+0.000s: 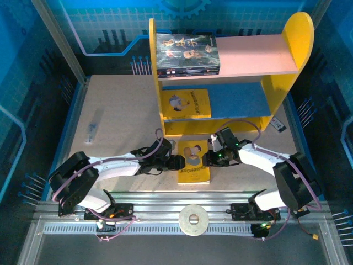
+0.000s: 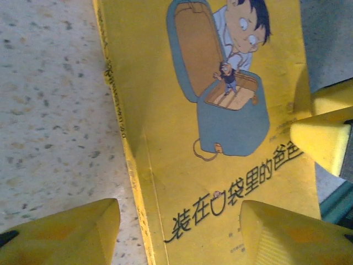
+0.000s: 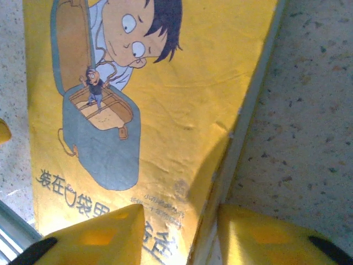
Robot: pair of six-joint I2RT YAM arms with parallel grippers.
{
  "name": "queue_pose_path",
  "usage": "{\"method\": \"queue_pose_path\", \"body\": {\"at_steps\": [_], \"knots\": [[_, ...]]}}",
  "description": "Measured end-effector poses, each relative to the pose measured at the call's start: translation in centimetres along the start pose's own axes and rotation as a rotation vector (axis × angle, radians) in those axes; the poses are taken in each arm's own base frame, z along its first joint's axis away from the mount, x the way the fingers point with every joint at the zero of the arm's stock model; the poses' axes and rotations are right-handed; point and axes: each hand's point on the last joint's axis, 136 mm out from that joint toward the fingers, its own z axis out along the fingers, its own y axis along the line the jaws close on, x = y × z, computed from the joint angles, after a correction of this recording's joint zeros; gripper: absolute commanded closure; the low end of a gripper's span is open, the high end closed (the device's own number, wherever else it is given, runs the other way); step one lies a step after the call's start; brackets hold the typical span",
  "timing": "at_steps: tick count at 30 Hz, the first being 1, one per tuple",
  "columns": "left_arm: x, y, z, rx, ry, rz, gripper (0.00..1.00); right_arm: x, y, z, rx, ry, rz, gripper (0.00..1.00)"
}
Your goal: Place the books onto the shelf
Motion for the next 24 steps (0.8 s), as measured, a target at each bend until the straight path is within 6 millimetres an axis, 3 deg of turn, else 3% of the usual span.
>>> {"method": "queue_pose_path", "body": {"at_steps": [8, 16, 24], "knots": [[0.0, 1.5, -0.2, -0.084, 0.003, 0.01, 0.39, -0.1, -0.3, 0.8, 0.007, -0.02, -0.005, 0.78], [0.3, 2.4, 0.9, -0.123, 0.034, -0.001, 0.4, -0.3, 1.4, 1.7, -0.007, -0.087, -0.064, 0.89], [0.3, 2.6, 1.1, -0.131, 0.06, -0.029, 0.41, -1.0, 2.7, 3.1, -0.03, -0.137, -0.073, 0.92]]}}
